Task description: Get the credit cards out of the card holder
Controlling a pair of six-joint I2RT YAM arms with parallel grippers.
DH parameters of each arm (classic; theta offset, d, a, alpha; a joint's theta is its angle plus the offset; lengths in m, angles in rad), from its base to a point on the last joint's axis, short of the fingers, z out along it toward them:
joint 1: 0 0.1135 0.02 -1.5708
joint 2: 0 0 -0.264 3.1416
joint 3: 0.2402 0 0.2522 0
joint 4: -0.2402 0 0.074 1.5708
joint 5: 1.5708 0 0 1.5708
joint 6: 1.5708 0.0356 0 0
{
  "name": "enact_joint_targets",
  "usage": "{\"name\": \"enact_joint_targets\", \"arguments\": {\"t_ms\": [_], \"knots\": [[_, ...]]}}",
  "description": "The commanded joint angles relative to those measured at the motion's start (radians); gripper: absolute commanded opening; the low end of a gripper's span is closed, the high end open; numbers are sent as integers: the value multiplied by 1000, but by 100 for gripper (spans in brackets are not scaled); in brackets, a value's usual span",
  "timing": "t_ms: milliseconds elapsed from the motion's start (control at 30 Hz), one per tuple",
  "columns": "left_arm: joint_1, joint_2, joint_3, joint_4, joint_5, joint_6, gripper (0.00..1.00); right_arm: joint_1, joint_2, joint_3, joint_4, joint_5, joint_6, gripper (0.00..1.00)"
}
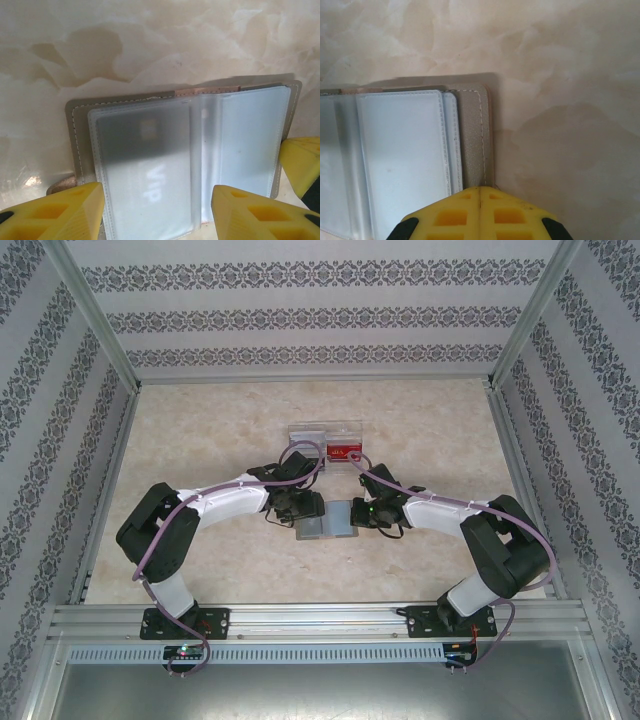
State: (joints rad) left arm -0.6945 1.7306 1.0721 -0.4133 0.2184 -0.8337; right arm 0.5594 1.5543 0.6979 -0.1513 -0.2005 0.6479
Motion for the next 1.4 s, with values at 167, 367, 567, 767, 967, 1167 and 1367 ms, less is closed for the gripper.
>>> {"name": "enact_joint_targets", "arguments": {"t_ms": [167, 367, 567, 767, 967, 1167, 1367], "knots": [[-17, 38, 10, 16, 15, 13, 59, 13, 30, -5, -8, 3, -11, 0], [-20, 63, 17, -13, 8, 11, 59, 13, 30, -3, -9, 3, -11, 0], [-40, 73, 36, 31, 49, 4, 59, 13, 30, -6, -8, 1, -11, 0], [-71, 103, 96, 40, 63, 0, 60, 11, 24, -8, -7, 4, -8, 0], [-85, 130, 124, 63, 86, -8, 60, 1, -3, -16, -8, 10, -6, 0], [-94, 156, 157, 99, 112, -17, 60, -37, -113, -54, -26, 59, -4, 0], [-115, 197, 218, 117, 135, -19, 60, -83, -248, -102, -61, 89, 2, 0]]}}
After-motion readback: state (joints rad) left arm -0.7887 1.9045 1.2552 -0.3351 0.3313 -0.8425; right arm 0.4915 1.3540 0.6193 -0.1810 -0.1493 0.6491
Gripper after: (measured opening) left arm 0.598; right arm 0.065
